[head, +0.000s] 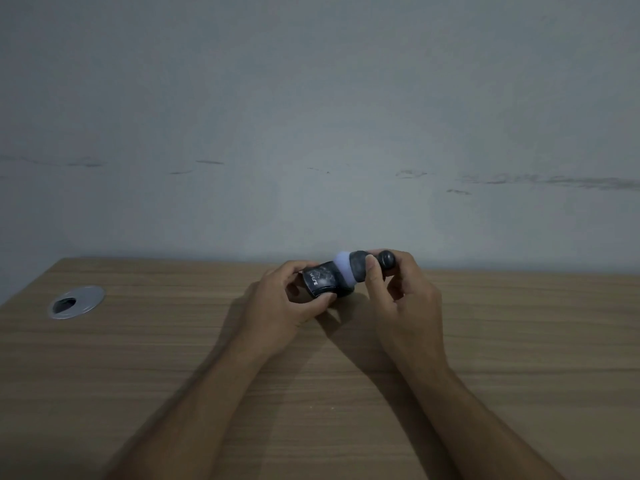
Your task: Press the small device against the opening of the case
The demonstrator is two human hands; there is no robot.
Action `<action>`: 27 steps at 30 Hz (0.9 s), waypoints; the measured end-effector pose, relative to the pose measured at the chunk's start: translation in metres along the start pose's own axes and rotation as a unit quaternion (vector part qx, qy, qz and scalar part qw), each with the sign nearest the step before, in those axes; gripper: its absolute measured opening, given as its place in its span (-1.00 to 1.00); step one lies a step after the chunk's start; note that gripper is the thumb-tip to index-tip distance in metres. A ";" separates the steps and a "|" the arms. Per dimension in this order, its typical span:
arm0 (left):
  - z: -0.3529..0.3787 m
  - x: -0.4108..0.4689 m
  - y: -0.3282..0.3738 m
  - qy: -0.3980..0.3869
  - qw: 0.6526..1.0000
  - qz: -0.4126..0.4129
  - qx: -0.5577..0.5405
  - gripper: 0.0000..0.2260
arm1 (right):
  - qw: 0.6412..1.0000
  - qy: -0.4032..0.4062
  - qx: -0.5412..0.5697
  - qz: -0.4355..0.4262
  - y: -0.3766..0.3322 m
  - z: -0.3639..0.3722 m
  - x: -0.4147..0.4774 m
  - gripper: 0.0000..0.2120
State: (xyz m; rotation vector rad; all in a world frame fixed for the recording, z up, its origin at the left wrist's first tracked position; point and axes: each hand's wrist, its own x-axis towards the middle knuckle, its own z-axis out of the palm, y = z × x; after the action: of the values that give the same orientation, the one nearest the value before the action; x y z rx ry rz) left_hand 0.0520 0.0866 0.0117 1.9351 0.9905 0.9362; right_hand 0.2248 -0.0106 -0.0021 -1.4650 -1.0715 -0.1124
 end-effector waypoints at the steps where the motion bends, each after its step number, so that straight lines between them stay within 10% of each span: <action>1: 0.000 0.000 0.000 0.002 1.000 0.000 0.000 -0.57 | 1.000 -0.008 -0.004 -0.005 -0.001 0.001 -0.001 -0.93; 27: -0.001 0.004 -0.009 0.022 0.999 0.034 -0.019 -0.54 | 0.999 -0.027 -0.018 0.013 -0.001 0.003 -0.003 -0.88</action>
State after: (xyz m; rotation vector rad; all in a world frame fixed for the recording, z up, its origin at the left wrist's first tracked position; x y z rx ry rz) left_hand 0.0501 0.0945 0.0052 1.9338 0.9316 1.0328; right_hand 0.2216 -0.0101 -0.0041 -1.5210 -1.0981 -0.0735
